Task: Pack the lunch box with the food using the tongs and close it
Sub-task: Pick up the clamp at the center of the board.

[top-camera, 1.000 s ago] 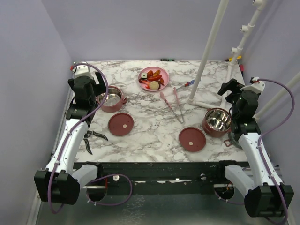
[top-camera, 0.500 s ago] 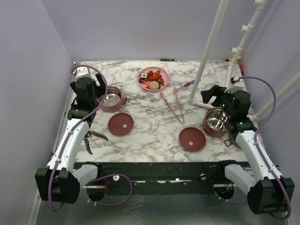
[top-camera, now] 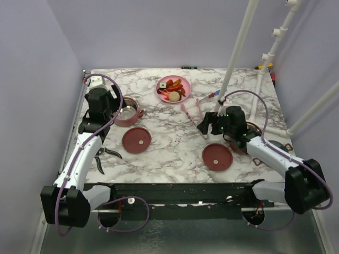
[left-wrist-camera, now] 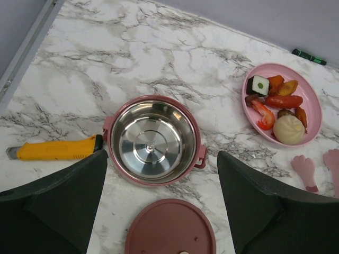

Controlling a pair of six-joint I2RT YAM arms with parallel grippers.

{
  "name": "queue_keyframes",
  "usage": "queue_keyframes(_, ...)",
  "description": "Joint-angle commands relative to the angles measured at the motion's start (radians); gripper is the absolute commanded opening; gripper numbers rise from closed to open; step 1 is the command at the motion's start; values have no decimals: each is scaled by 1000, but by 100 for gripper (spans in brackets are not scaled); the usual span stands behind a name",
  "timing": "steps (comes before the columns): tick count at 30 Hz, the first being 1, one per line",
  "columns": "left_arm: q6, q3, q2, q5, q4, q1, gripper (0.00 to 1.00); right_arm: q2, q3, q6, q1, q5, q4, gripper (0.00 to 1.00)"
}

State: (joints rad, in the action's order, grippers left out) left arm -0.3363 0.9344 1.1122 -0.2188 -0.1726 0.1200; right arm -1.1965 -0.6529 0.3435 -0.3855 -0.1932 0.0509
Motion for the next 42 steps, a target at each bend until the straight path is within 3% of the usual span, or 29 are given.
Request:
queue_keyframes(1,-16,-20,-4,53,32,7,85,-119,-15,-15,-94,178,42,87)
queue_keyframes(8,-10,-27,-16,61,39,7,85,-303,-93,-54,-171,384,40,85)
queue_keyframes(14,-6,-29,-21,67,41,7,85,-358,-127,-79,-190,476,44,83)
queue_keyframes(42,-5,-35,-30,87,53,6,85,-633,-248,-185,-191,550,152,70)
